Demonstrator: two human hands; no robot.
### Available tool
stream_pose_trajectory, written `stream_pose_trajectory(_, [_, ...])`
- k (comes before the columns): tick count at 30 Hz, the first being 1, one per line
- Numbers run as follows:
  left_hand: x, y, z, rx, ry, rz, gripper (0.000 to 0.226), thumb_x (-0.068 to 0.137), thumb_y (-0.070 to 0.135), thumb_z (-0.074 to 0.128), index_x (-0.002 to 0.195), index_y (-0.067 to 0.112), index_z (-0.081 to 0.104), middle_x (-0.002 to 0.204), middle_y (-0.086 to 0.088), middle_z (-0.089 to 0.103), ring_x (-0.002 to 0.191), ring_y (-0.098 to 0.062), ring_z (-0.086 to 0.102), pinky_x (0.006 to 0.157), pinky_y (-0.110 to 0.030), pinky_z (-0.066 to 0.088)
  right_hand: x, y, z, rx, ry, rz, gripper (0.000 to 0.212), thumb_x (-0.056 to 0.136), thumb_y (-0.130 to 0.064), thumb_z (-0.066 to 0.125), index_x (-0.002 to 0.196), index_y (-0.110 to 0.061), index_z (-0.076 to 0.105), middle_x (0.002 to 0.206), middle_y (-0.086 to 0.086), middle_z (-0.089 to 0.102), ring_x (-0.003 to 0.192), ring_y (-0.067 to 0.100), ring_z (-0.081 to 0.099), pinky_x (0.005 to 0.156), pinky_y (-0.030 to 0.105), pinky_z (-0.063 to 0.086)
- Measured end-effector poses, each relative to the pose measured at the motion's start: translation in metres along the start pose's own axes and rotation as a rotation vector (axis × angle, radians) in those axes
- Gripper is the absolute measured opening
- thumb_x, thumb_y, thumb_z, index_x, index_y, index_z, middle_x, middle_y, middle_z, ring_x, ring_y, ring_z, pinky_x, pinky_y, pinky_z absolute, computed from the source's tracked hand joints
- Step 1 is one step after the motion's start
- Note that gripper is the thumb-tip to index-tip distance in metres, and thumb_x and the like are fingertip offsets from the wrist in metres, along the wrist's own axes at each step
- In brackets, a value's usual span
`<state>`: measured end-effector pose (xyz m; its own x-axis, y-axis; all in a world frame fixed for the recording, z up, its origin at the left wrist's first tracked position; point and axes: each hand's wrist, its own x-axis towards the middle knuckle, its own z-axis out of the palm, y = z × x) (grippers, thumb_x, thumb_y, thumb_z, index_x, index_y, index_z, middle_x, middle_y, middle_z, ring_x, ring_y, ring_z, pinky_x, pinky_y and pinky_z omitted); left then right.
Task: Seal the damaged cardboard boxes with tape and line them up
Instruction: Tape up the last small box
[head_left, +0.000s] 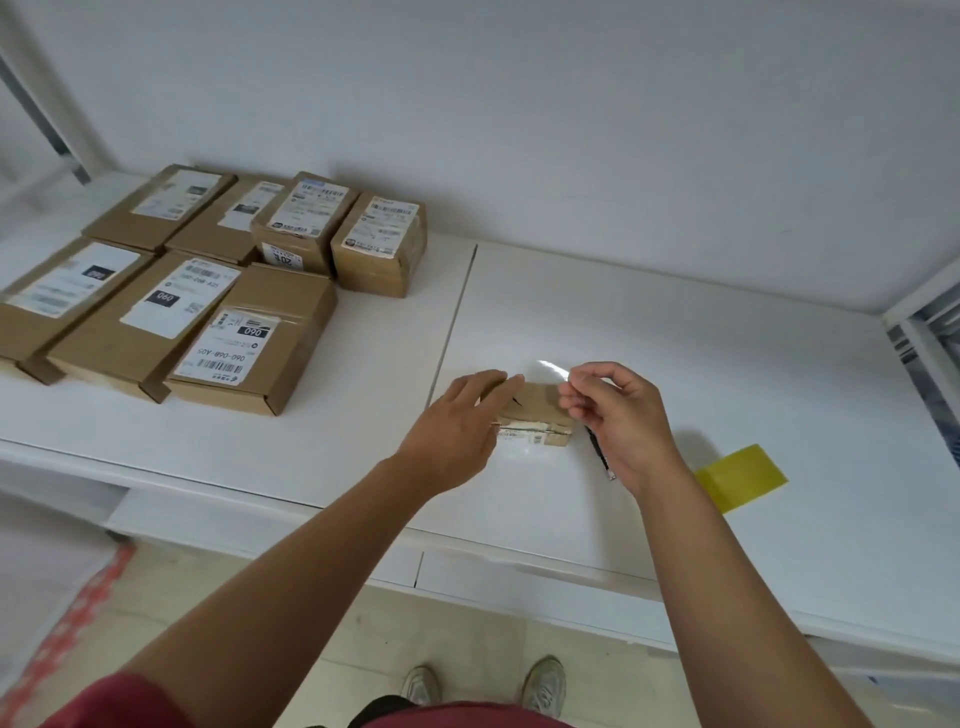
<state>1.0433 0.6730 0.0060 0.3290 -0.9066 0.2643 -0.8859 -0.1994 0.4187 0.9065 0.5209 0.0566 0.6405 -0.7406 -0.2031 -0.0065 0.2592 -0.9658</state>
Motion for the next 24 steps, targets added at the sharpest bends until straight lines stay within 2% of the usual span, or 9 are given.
stream_pose_trajectory(3, [-0.003, -0.001, 0.003, -0.045, 0.057, 0.014, 0.050, 0.088, 0.003, 0.063, 0.137, 0.010, 0.055, 0.144, -0.010, 0.050, 0.131, -0.030, 0.049, 0.096, -0.040, 0.052, 0.000, 0.002, 0.005, 0.001, 0.018, 0.016, 0.004, 0.089, -0.002, 0.066, 0.088, -0.005, 0.069, 0.075, 0.012, 0.072, 0.067, 0.020, 0.067, 0.062, 0.021, 0.053])
stream_pose_trajectory(8, [-0.008, -0.001, 0.009, -0.071, 0.092, 0.019, 0.047, 0.089, -0.002, 0.065, 0.135, 0.006, 0.059, 0.146, -0.013, 0.050, 0.134, -0.033, 0.049, 0.100, -0.039, 0.047, 0.005, 0.006, 0.016, -0.107, 0.022, 0.024, 0.002, 0.089, -0.005, 0.066, 0.087, -0.005, 0.066, 0.073, 0.008, 0.073, 0.065, 0.017, 0.068, 0.062, 0.022, 0.054])
stream_pose_trajectory(13, [-0.009, 0.001, 0.014, -0.171, 0.155, -0.084, 0.058, 0.090, 0.003, 0.065, 0.144, 0.005, 0.045, 0.143, -0.010, 0.053, 0.132, -0.026, 0.052, 0.098, -0.035, 0.050, 0.010, 0.006, 0.025, -0.181, 0.015, 0.044, 0.009, 0.089, -0.006, 0.066, 0.093, 0.002, 0.064, 0.075, 0.007, 0.074, 0.067, 0.016, 0.069, 0.064, 0.022, 0.055])
stream_pose_trajectory(16, [-0.010, 0.000, 0.015, -0.210, 0.159, -0.128, 0.058, 0.091, 0.008, 0.064, 0.145, 0.009, 0.040, 0.136, -0.009, 0.058, 0.111, -0.027, 0.064, 0.080, -0.025, 0.051, 0.012, 0.008, 0.030, -0.245, 0.024, 0.057, 0.012, 0.088, -0.005, 0.067, 0.094, 0.005, 0.065, 0.073, 0.008, 0.074, 0.067, 0.015, 0.070, 0.065, 0.023, 0.056])
stream_pose_trajectory(18, [-0.010, -0.001, 0.015, -0.215, 0.161, -0.131, 0.060, 0.091, 0.009, 0.063, 0.145, 0.010, 0.038, 0.131, -0.009, 0.061, 0.097, -0.028, 0.067, 0.072, -0.021, 0.046, 0.014, 0.009, 0.033, -0.320, 0.044, 0.045, 0.008, 0.086, -0.006, 0.067, 0.088, 0.002, 0.067, 0.072, 0.009, 0.073, 0.066, 0.016, 0.069, 0.065, 0.026, 0.058])
stream_pose_trajectory(21, [-0.010, -0.003, 0.017, -0.223, 0.157, -0.134, 0.062, 0.091, 0.009, 0.064, 0.147, 0.008, 0.036, 0.135, -0.010, 0.058, 0.102, -0.030, 0.066, 0.076, -0.024, 0.047, 0.015, 0.011, 0.035, -0.461, 0.048, 0.008, 0.004, 0.082, -0.007, 0.065, 0.079, -0.006, 0.068, 0.070, 0.010, 0.072, 0.065, 0.023, 0.069, 0.074, 0.038, 0.060])
stream_pose_trajectory(24, [-0.011, -0.005, 0.020, -0.217, 0.160, -0.141, 0.063, 0.092, 0.012, 0.066, 0.146, 0.006, 0.036, 0.141, -0.011, 0.053, 0.108, -0.031, 0.065, 0.080, -0.023, 0.045, 0.015, 0.012, 0.038, -0.571, 0.060, -0.022, 0.008, 0.081, -0.008, 0.062, 0.076, -0.012, 0.067, 0.066, 0.006, 0.072, 0.066, 0.022, 0.070, 0.074, 0.039, 0.060])
